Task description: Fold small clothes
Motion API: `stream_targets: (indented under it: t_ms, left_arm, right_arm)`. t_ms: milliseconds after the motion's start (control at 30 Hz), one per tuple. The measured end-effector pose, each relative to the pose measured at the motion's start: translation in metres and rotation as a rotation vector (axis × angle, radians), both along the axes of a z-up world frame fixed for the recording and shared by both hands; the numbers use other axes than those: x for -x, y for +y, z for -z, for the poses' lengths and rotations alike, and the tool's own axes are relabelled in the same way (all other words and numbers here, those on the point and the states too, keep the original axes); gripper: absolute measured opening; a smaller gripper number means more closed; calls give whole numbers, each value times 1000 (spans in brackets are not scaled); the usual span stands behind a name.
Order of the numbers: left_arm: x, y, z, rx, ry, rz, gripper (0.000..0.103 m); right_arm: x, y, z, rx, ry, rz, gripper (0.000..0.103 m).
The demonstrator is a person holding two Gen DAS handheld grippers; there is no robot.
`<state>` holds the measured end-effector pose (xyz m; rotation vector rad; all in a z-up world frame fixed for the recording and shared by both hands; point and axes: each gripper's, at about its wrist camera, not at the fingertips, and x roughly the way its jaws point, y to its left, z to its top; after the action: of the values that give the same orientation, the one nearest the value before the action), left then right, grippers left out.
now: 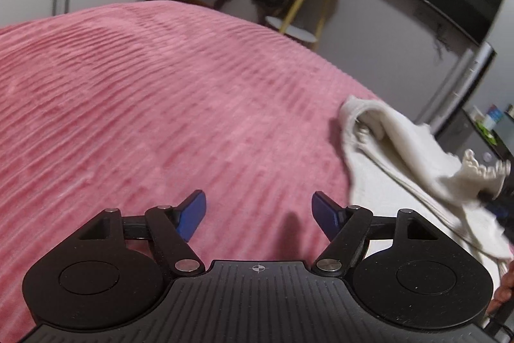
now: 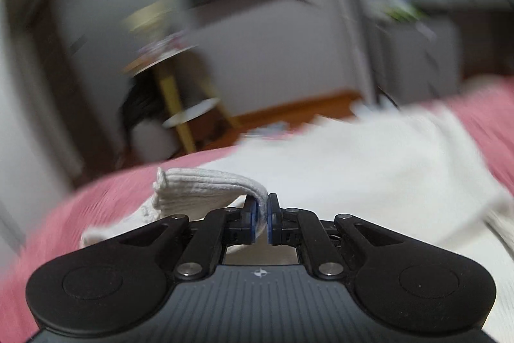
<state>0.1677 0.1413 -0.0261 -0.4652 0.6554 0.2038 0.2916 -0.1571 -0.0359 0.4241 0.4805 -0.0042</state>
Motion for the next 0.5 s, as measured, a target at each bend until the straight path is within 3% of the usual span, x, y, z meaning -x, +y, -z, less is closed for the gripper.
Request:
stream_targets:
  t_ms: [133, 200, 500]
  left_arm:
    - [0, -20, -1, -25, -10, 71, 78]
    - [0, -28, -1, -48, -14, 98, 78]
    - [-1, -46, 2, -56, -30, 166, 78]
  right_arm:
    - [1, -44, 25, -98, 123, 79, 16]
    - [3, -55, 27, -150, 123, 88, 16]
    - [-14, -72, 22, -194, 136, 75, 19]
